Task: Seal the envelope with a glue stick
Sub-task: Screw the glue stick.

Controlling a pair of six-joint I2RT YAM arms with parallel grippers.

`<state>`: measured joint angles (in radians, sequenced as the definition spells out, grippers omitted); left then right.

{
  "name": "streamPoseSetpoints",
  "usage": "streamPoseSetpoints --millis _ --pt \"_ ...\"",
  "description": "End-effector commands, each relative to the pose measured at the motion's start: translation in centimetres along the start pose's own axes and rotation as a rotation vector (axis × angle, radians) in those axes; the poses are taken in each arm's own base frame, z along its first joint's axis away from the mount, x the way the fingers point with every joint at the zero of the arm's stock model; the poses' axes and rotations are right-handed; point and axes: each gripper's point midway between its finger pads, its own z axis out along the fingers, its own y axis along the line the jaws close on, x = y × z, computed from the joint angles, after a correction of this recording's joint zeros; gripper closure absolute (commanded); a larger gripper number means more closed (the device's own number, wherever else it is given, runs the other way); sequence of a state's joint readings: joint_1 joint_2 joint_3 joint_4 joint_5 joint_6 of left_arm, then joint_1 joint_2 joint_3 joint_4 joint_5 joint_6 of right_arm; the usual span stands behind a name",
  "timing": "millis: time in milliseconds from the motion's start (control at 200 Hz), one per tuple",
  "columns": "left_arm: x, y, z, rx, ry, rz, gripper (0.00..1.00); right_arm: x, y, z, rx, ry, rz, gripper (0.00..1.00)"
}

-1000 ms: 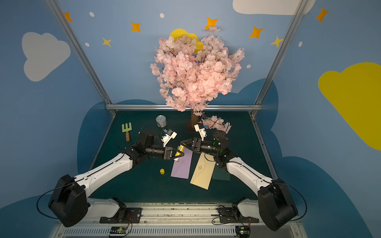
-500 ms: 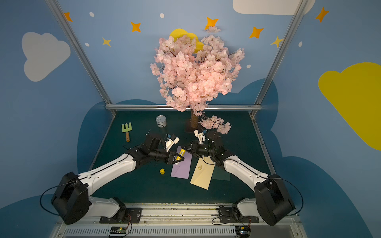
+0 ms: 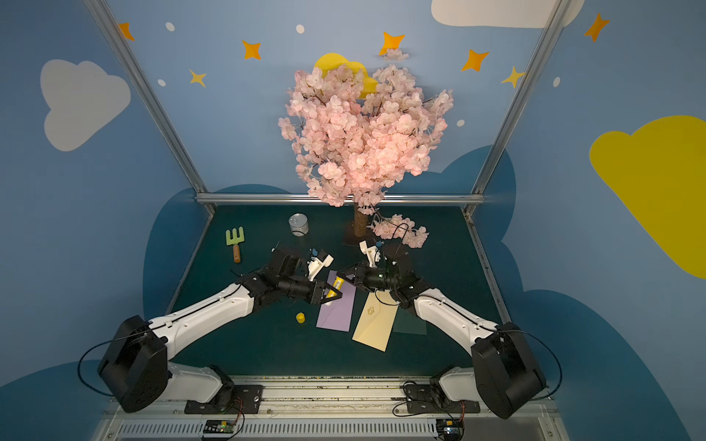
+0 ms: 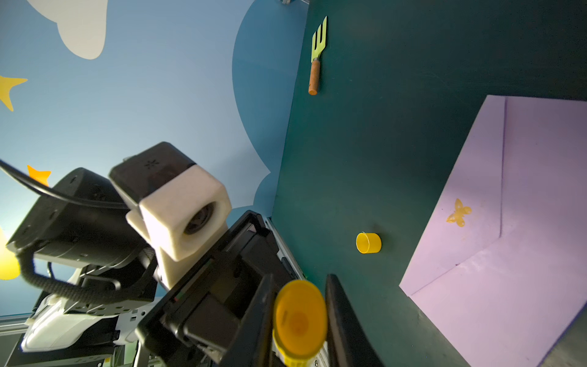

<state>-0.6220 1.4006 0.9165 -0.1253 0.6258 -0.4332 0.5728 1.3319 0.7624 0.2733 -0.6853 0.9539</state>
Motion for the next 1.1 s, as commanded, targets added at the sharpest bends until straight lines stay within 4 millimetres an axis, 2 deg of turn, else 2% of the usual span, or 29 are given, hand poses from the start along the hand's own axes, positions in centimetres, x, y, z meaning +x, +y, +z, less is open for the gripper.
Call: streamPoseSetpoints --millis 0,65,90,105,165,245,431,566,676,786,811,846,891,966,1096 --pt "-1.4 -2.0 -1.1 0.090 -0.035 0.008 0.97 0.5 3.6 -1.3 -0.149 0.000 -0.130 0.85" --pt "-1.5 -3.1 -1.6 0.162 -0.040 0.010 0.97 0.7 4.8 -2.1 -0.209 -0.022 -0.187 0.86" --pt "-1.5 -3.6 -1.8 0.188 -0.039 0.016 0.97 0.6 5.9 -2.5 -0.249 -0.032 -0.227 0.86" --pt "-1.6 -3.9 -2.0 0.202 -0.038 0.018 0.97 1.1 5.7 -2.6 -0.257 -0.026 -0.232 0.86" --pt "-1.5 -5.2 -2.5 0.269 -0.028 0.031 0.97 1.8 6.8 -3.2 -0.320 -0.011 -0.281 0.86" --pt "-1.7 -6.9 -3.2 0.362 -0.022 0.045 0.97 2.4 9.1 -4.2 -0.431 -0.004 -0.365 0.85" --pt "-1.1 -10.0 -4.7 0.566 0.045 0.052 0.97 3.5 12.9 -6.4 -0.659 0.023 -0.480 0.84" --pt "-0.6 -10.5 -5.1 0.591 0.051 0.067 0.97 3.5 13.4 -6.3 -0.678 0.061 -0.483 0.75" --pt "-0.5 -9.0 -4.6 0.474 0.029 0.068 0.97 1.6 12.0 -5.8 -0.598 0.016 -0.396 0.56" --pt "-0.5 -5.9 -3.5 0.268 0.011 0.057 0.97 0.3 9.8 -4.7 -0.458 -0.009 -0.299 0.46" --pt "-0.5 -5.4 -3.4 0.240 0.006 0.057 0.97 0.3 8.8 -4.3 -0.407 -0.003 -0.264 0.46" --pt "-0.6 -4.7 -3.2 0.198 -0.005 0.054 0.97 -0.2 9.0 -4.1 -0.370 -0.009 -0.264 0.46" --pt "-0.7 -3.9 -2.9 0.156 -0.017 0.054 0.97 -0.4 7.2 -3.5 -0.269 0.004 -0.198 0.47" --pt "-1.0 -3.1 -2.6 0.101 -0.033 0.061 0.97 -0.5 5.6 -3.0 -0.165 0.012 -0.156 0.50" --pt "-1.2 -2.2 -2.0 0.052 -0.037 0.061 0.97 -0.6 4.2 -2.3 -0.066 0.019 -0.129 0.55"
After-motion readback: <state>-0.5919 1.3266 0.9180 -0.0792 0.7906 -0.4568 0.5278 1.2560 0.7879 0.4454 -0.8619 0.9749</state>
